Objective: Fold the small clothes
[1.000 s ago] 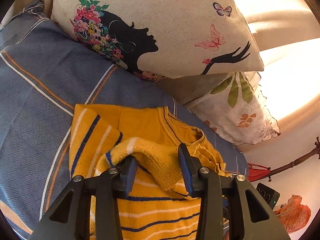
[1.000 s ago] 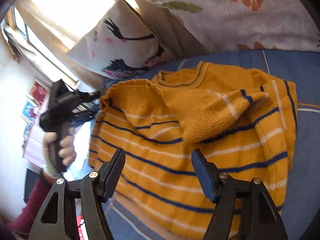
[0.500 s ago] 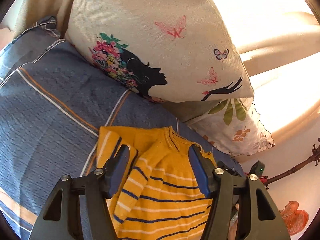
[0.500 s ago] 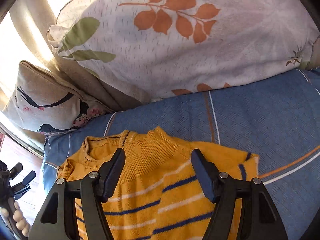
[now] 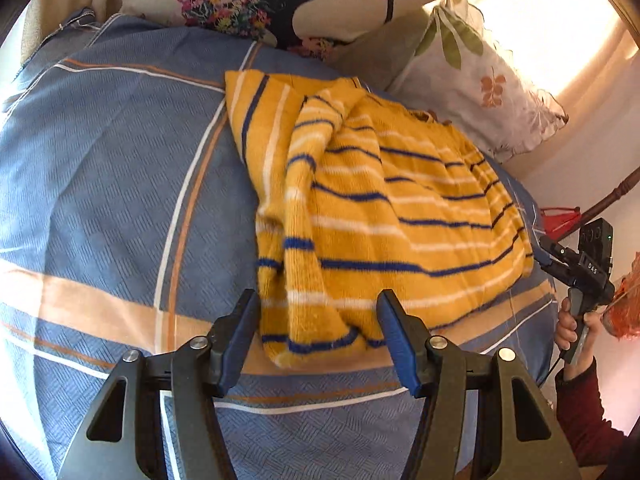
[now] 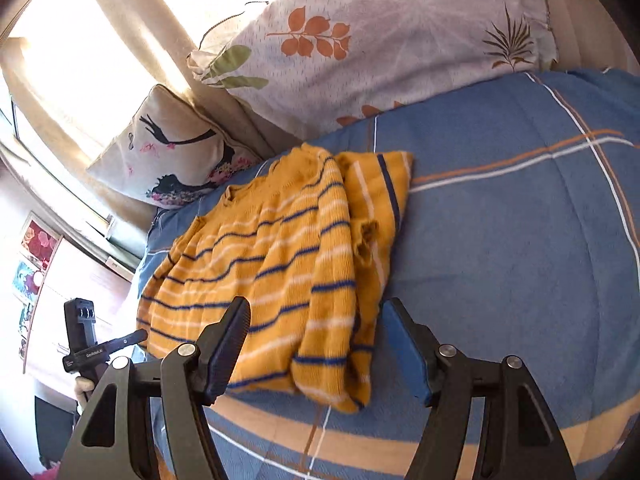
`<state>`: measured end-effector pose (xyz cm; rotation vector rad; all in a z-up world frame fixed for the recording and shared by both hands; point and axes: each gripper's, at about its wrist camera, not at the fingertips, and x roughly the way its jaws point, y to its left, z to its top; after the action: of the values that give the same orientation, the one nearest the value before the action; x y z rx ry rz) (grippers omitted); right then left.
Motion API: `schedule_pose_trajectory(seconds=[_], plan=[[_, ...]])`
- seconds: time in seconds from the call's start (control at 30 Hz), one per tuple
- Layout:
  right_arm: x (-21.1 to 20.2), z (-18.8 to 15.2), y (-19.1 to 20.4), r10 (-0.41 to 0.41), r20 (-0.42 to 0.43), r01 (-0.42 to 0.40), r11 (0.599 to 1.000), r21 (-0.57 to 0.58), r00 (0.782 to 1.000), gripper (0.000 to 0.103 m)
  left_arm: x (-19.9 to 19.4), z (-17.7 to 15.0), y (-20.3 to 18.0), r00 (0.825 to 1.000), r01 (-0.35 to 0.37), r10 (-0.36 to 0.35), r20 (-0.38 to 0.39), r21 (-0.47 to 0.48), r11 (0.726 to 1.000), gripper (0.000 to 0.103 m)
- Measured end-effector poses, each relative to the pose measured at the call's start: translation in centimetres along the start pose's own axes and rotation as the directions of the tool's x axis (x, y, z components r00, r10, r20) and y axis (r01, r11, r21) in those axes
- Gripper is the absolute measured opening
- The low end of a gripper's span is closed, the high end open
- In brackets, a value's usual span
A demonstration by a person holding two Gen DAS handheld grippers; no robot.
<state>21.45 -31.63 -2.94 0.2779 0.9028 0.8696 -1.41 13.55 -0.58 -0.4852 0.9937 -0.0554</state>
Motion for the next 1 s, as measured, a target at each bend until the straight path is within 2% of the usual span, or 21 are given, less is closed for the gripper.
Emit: schedule_pose_trajectory(seconds=[0.03,0.07,0.1,0.13,0.17,0.2,0.23,0.3,0.4,0.5,0.57,0.6,0.67,0.73,0.8,0.9,1.0], plan=[[0.1,-0.8,0.2,-0.006,-0.004,0.006,1.0,-0.015,1.0,0.074,0.2,-0.1,0.0,1.0,-0.013,0.013,-0.005,0.001,1.0,0.036],[0.2,-1.5,0.5,-0.017,-0.005,0.017,0.999,-0.036,1.0,0.074,0.2,-0.1,0.1,1.0,-0.025,0.025,-0.004,-0.002,1.0,0.029],[0.4,-2.2,0.9,-0.023,-0.008,0.022,0.998,-0.061,1.0,0.073,0.1,0.2,0.2,1.0,-0.025,0.025,-0.003,-0.012,1.0,0.011],[0.6,-2.7,1.0,-0.024,-0.017,0.023,0.997,-0.078,1.0,0.063,-0.2,0.6,0.5,0.999,-0.032,0.032,-0.002,-0.028,0.999,0.007],[1.1,-2.9,1.2,-0.025,-0.036,0.021,0.996,-0.086,0.999,0.023,-0.7,1.0,0.7,0.999,-0.044,0.045,0.007,-0.042,0.998,0.007],[1.6,-2.9,1.2,-0.019,-0.072,0.013,0.997,-0.081,0.997,0.006,-1.3,1.5,0.8,0.998,-0.06,0.061,0.024,-0.05,0.997,0.006],[1.7,-2.8,1.2,-0.017,-0.083,0.011,0.997,-0.072,0.996,0.006,-2.0,1.9,1.0,0.996,-0.075,0.078,0.043,-0.057,0.996,0.006],[0.4,-2.4,1.0,-0.026,-0.048,0.022,0.997,-0.077,0.999,0.006,-3.4,2.7,1.3,0.993,-0.088,0.093,0.078,-0.072,0.994,0.005],[-1.6,-1.9,0.0,-0.083,0.005,0.084,0.995,-0.057,0.997,0.006,-4.2,3.1,1.4,0.988,-0.117,0.123,0.093,-0.068,0.991,0.006],[-1.3,-2.4,-1.9,-0.142,-0.03,0.141,0.99,-0.027,0.989,0.006,-3.3,2.8,1.8,0.984,-0.156,0.162,0.069,-0.082,0.984,0.009],[-0.4,-3.0,-2.4,-0.203,-0.078,0.2,0.979,-0.041,0.976,0.008,-3.1,2.3,2.6,0.981,-0.179,0.186,0.057,-0.103,0.978,0.009],[-0.3,-3.3,-2.5,-0.241,-0.085,0.237,0.97,-0.055,0.967,0.012,-3.3,2.0,3.1,0.98,-0.183,0.191,0.06,-0.117,0.976,0.009],[-0.9,-3.3,-2.6,-0.269,-0.065,0.266,0.963,-0.048,0.961,0.034,-4.1,1.5,4.5,0.981,-0.166,0.179,0.071,-0.159,0.973,0.01],[-2.0,-2.9,-2.6,-0.28,-0.041,0.278,0.96,-0.029,0.959,0.036,-5.4,1.3,5.6,0.978,-0.153,0.176,0.109,-0.195,0.969,0.018],[-3.4,-2.4,-2.4,-0.307,0.006,0.307,0.951,-0.025,0.952,0.036,-6.7,1.6,5.7,0.973,-0.141,0.17,0.156,-0.181,0.973,0.025],[-4.4,-1.3,-0.9,-0.282,0.074,0.285,0.958,-0.031,0.957,0.037,-6.8,3.0,4.2,0.975,-0.104,0.125,0.183,-0.119,0.987,0.036],[-4.4,-0.1,1.1,-0.204,0.139,0.212,0.976,-0.046,0.969,0.043,-4.8,4.7,1.0,0.982,-0.053,0.057,0.181,-0.025,0.998,0.039]])
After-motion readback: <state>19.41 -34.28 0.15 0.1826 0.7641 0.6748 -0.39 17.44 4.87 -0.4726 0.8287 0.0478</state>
